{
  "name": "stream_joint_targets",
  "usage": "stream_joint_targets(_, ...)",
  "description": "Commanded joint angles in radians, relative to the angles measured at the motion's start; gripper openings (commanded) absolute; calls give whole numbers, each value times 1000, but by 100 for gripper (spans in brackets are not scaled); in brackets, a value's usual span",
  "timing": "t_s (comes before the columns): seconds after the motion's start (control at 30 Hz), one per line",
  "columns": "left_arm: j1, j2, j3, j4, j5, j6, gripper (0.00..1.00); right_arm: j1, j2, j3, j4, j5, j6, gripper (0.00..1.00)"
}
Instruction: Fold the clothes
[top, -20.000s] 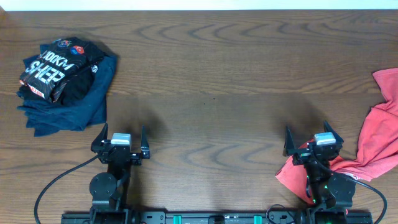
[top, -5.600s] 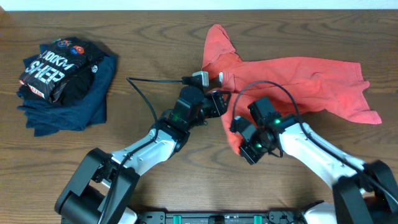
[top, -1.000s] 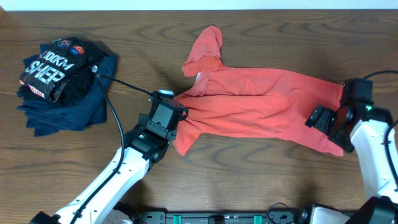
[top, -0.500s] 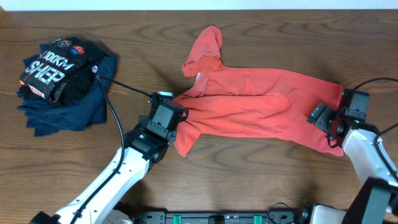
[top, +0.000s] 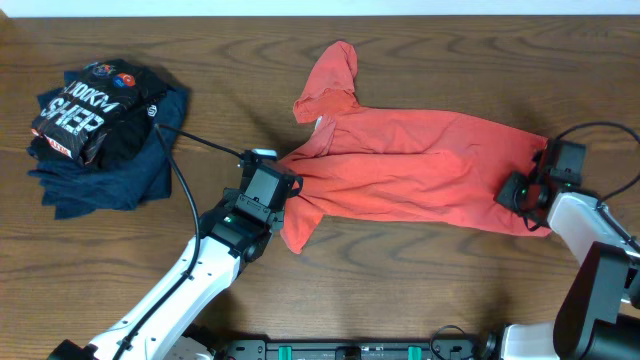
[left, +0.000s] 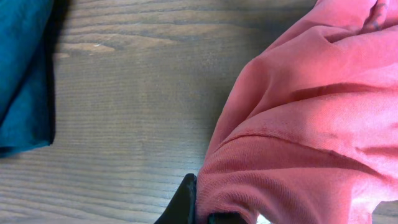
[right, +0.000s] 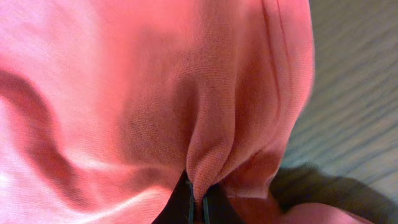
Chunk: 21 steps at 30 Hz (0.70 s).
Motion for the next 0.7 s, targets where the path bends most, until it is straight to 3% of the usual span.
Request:
stream_joint_targets(0.0,5,-7,3,-6,-6,-10,6,-14,-44,143,11,5,25,1)
stream_joint_targets(0.1,5,-7,3,-6,-6,-10,6,-18,-22,244,103,31,33,3)
stream_joint_targets(0.2,5,-7,3,-7,-6,-10,6,-17,11,294,218,23,21,33)
stream_joint_targets(0.27,5,-7,3,-6,-6,-10,6,-17,31,310,234,23,20,46)
stream_joint_targets(0.3,5,-7,3,-6,-6,-10,6,-17,40,313,231,23,11,68)
stream_joint_targets(0.4,5,-7,3,-6,-6,-10,6,-17,50,313,164,24,-13,96)
stream_joint_targets(0.67,5,-7,3,-6,-6,-10,6,-18,50,304,-147,93,-32,98)
